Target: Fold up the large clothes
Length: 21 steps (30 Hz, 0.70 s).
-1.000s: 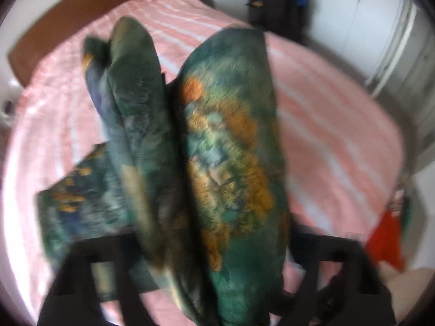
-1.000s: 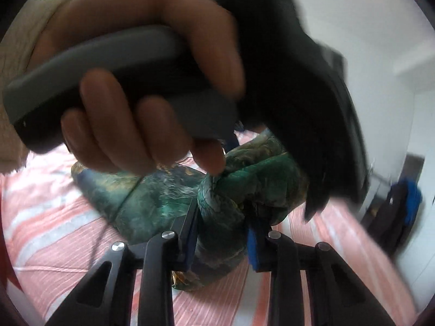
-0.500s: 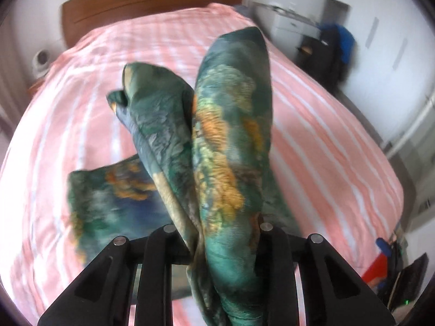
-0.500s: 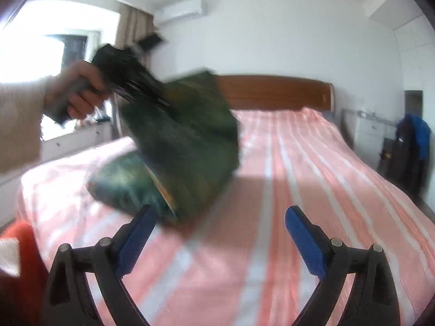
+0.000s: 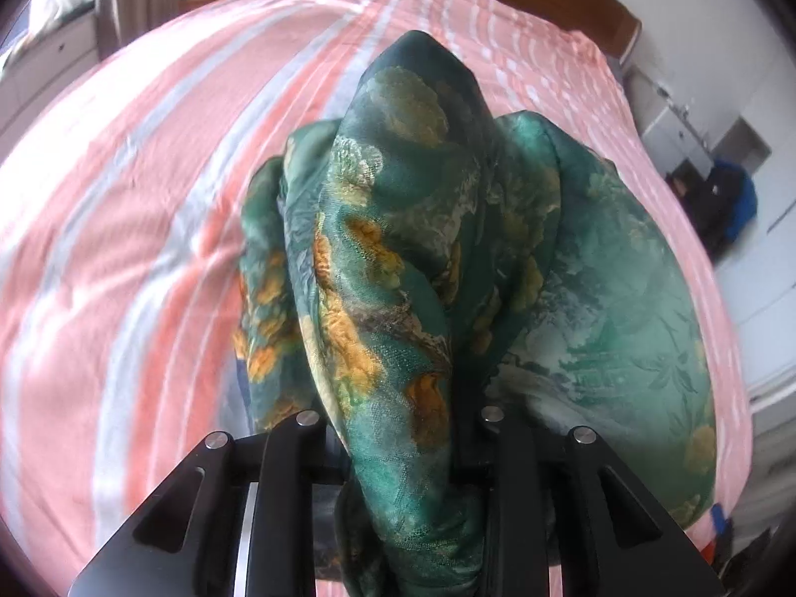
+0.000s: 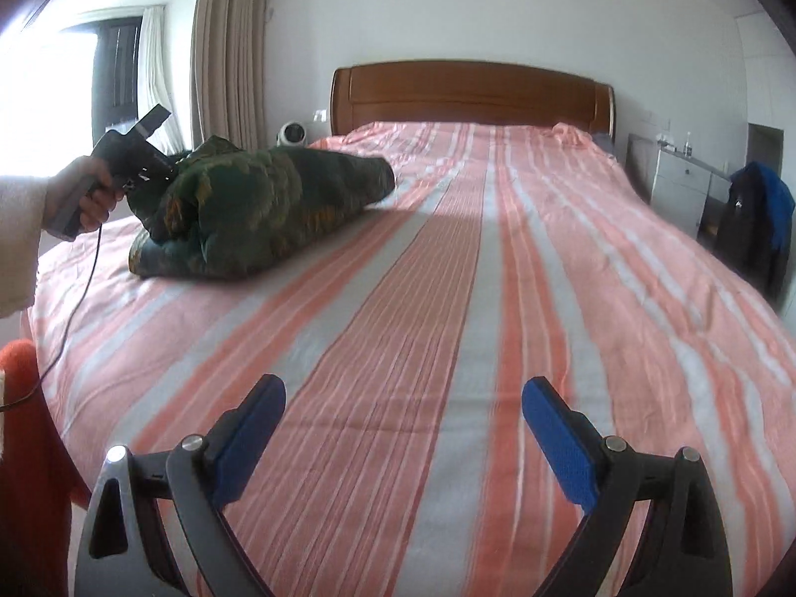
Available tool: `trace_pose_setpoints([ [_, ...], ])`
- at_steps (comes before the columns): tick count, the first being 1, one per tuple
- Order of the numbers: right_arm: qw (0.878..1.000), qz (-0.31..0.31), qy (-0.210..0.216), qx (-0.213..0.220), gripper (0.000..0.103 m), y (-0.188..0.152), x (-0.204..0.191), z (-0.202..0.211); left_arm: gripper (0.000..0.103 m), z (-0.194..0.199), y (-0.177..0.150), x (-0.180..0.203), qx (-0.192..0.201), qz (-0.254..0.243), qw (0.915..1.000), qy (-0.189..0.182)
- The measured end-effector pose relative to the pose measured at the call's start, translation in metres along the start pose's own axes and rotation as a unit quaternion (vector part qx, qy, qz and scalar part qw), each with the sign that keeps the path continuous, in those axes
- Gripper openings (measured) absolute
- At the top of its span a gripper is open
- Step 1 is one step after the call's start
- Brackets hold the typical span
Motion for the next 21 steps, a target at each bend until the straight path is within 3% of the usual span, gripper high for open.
trace_pose_setpoints([
  [16,0.999,0.000,0.015,-0.052,0.095,-0.022,-0.009,-0.014,0.034,-0.002,-0.004,-0.010,-0.001,0.028,0.9995,-0.013],
  [21,0.998,-0.004,0.019,-0.057,0.095,-0.023,-0.011,-0.013,0.045,0.002,-0.007,-0.016,0.002,0.043,0.9988,-0.021],
])
Point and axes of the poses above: each gripper's, at about its wrist camera, not at the fingertips, and z roughly against the way its jaws point, x to its right, y to its top, the point moved 8 cm from there along -z, roughly the way its jaws point, and after that the axes turned 13 degrees about -z, right-handed, at the moved point
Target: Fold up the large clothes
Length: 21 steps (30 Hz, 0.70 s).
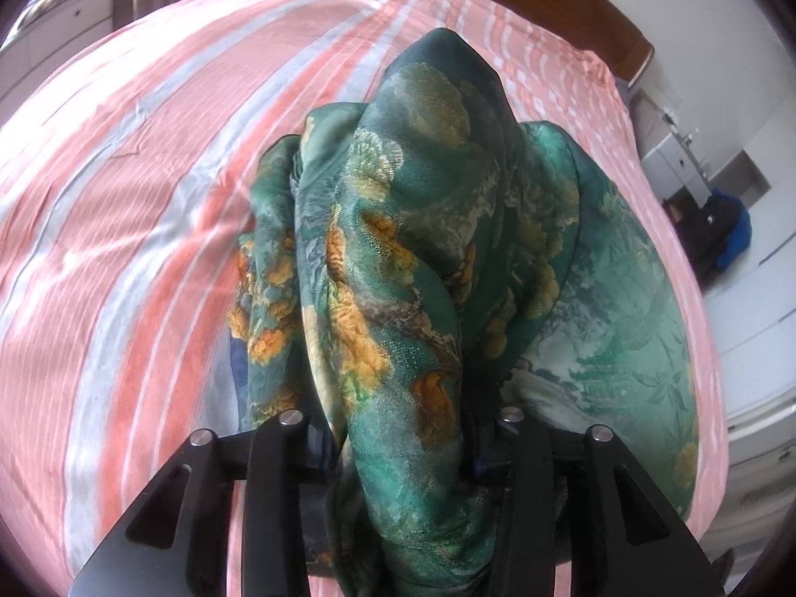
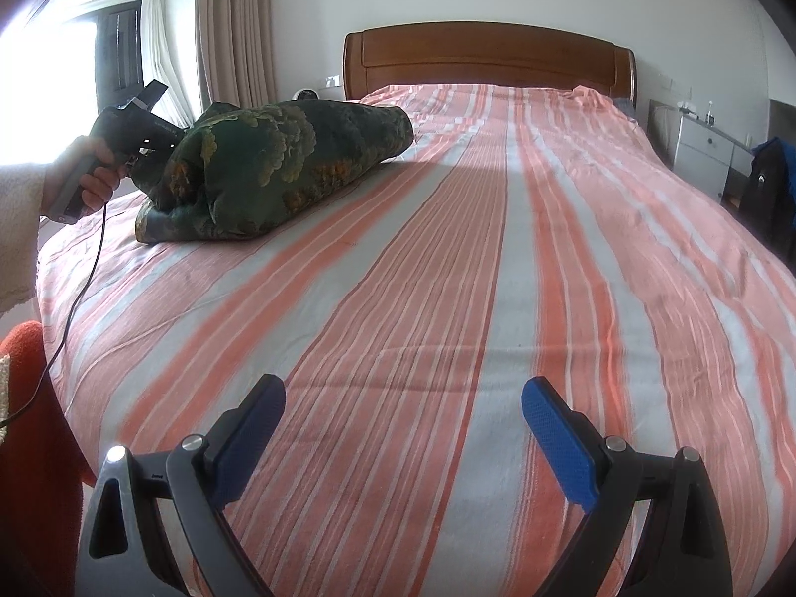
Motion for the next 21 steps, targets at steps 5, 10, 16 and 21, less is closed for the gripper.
trace_pose_setpoints([
  [5,1.000,0.006,0.000,-0.007,0.095,-0.004,-0.005,-0.003,0.068,0.015,-0.002,-0.010,0.025,0.027,0.9992,-0.018],
  [10,1.000,0.013,0.002,-0.010,0.095,-0.006,-0.011,-0.004,0.072,0.026,-0.007,-0.017,0.037,0.030,0.9987,-0.019],
  [16,1.000,0.012,0.002,-0.011,0.095,-0.007,-0.011,-0.004,0.084,0.033,-0.008,-0.016,0.044,0.018,0.9987,0.017],
  [21,1.000,0.012,0.001,-0.011,0.095,-0.006,-0.011,-0.004,0.084,0.038,-0.009,-0.015,0.052,0.026,0.9981,0.022],
])
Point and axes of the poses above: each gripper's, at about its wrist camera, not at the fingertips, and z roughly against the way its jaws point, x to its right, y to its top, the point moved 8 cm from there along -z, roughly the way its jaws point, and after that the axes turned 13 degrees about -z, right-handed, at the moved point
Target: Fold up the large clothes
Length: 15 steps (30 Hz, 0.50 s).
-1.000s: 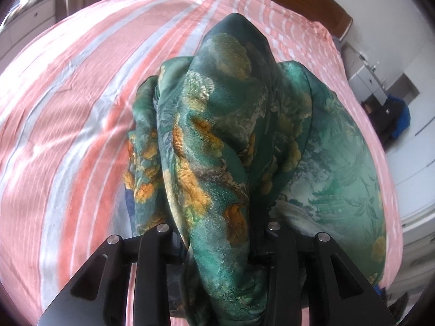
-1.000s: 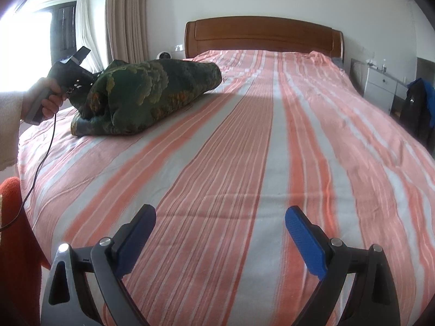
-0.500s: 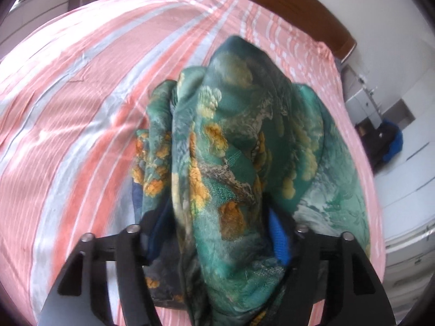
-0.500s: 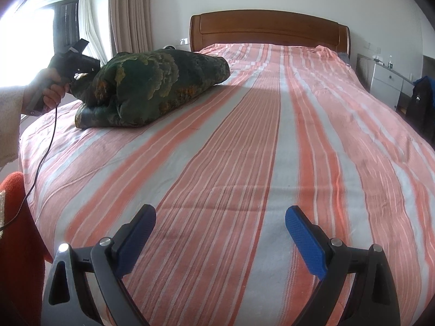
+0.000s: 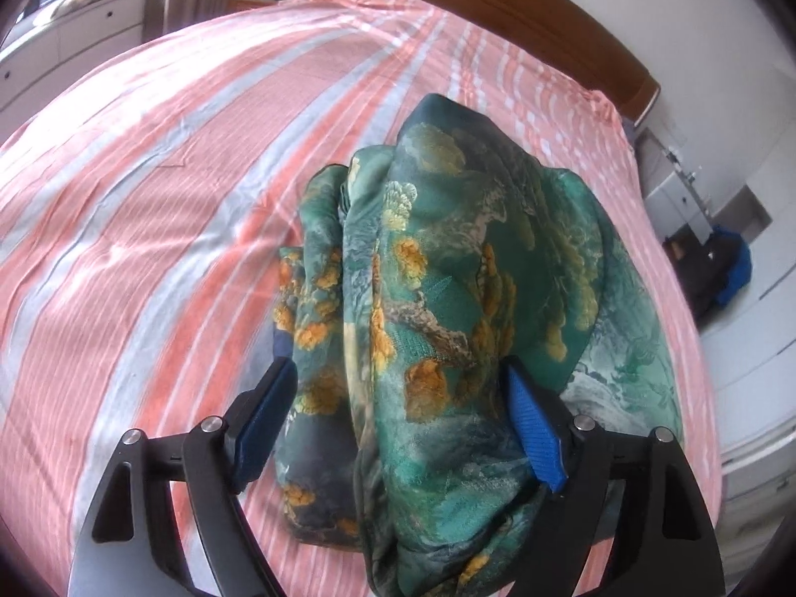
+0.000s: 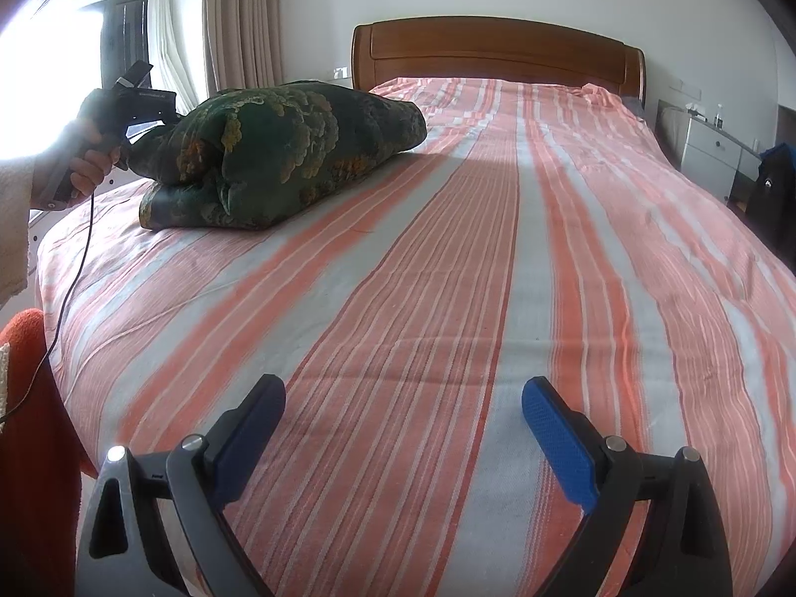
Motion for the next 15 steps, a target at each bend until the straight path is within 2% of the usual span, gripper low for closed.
trace_pose_setpoints([
  [5,1.000,0.003,-0.003,0.001,0.095,0.000,-0.001,-0.001,0.085,0.016,-0.005,0.000,0.020,0.011,0.9997,0.006],
  [9,1.000,0.005,-0.008,0.005,0.095,0.002,0.001,0.001,0.091,0.046,-0.020,0.001,0.055,0.013,0.9983,0.011],
  [12,1.000,-0.002,-0.016,0.013,0.095,0.010,0.005,0.004,0.095,0.069,-0.053,-0.001,0.088,0.012,0.9955,0.031],
  [15,0.999,-0.023,-0.010,0.034,0.095,0.043,0.002,0.006,0.095,0.076,-0.092,-0.008,0.107,0.013,0.9910,0.079],
])
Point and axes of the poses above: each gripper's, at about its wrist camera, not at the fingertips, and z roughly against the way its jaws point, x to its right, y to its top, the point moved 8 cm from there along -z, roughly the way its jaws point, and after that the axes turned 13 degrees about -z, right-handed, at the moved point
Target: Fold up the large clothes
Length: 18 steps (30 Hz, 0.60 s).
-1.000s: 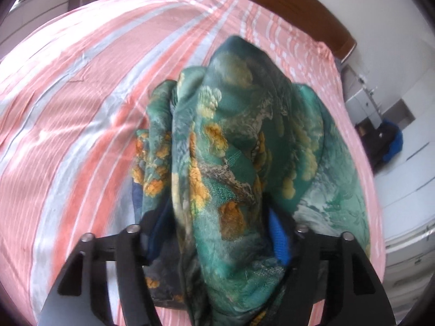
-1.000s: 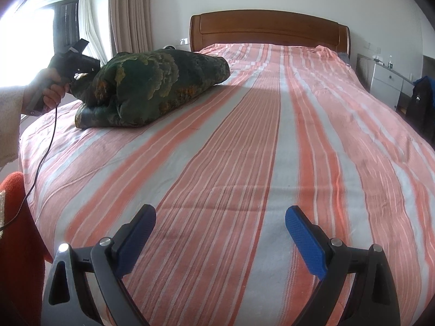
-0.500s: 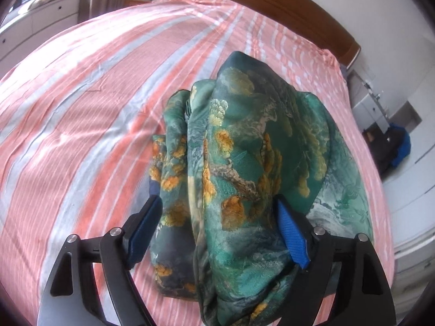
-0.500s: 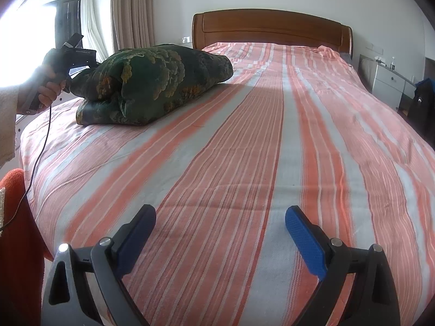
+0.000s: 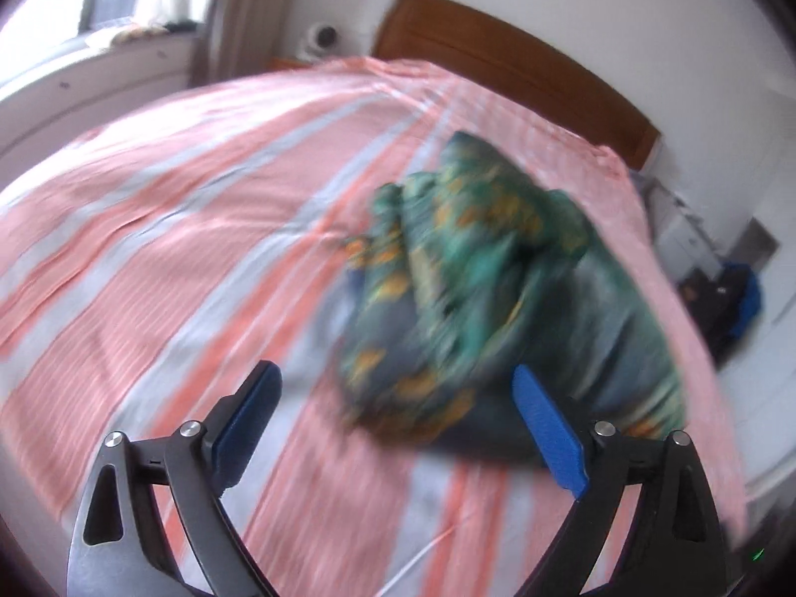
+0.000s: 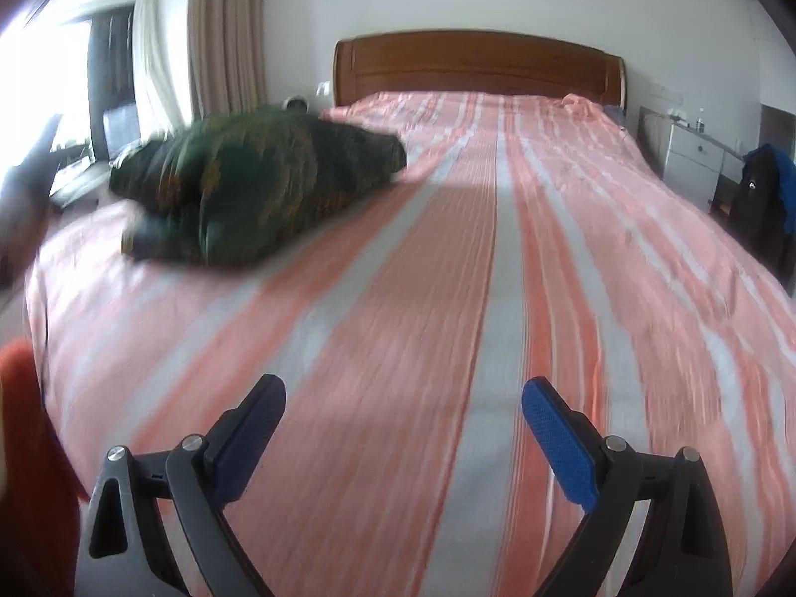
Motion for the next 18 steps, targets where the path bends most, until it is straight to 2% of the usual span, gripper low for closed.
trace_pose_setpoints([
  [4,0.999,-0.011,0.042,0.032,0.095,0.079,-0.042,-0.013,0.095,0.000,-0.039,-0.010,0.015,0.025,0.9993,0.025],
  [7,0.995,-0.016,0.090,0.041,0.095,0.141,-0.093,-0.038,0.095,-0.008,-0.055,-0.013,0.004,0.005,0.9994,0.033],
  [10,0.993,-0.006,0.109,0.045,0.095,0.180,-0.143,-0.077,0.095,-0.017,-0.063,-0.015,-0.008,-0.005,0.9995,0.029],
  [12,0.993,0.010,0.114,0.017,0.095,0.183,-0.172,-0.112,0.095,-0.020,-0.065,-0.015,-0.010,-0.012,0.9995,0.029],
  [15,0.988,0.044,0.100,-0.106,0.095,0.136,-0.205,-0.186,0.095,-0.021,-0.065,-0.013,-0.005,-0.042,0.9985,0.035],
  [16,0.988,0.073,0.073,-0.117,0.097,0.120,-0.209,-0.197,0.095,-0.020,-0.064,-0.012,-0.002,-0.049,0.9981,0.036],
  [18,0.986,0.104,0.056,-0.115,0.097,0.115,-0.212,-0.192,0.095,-0.019,-0.063,-0.014,0.002,-0.061,0.9975,0.035],
])
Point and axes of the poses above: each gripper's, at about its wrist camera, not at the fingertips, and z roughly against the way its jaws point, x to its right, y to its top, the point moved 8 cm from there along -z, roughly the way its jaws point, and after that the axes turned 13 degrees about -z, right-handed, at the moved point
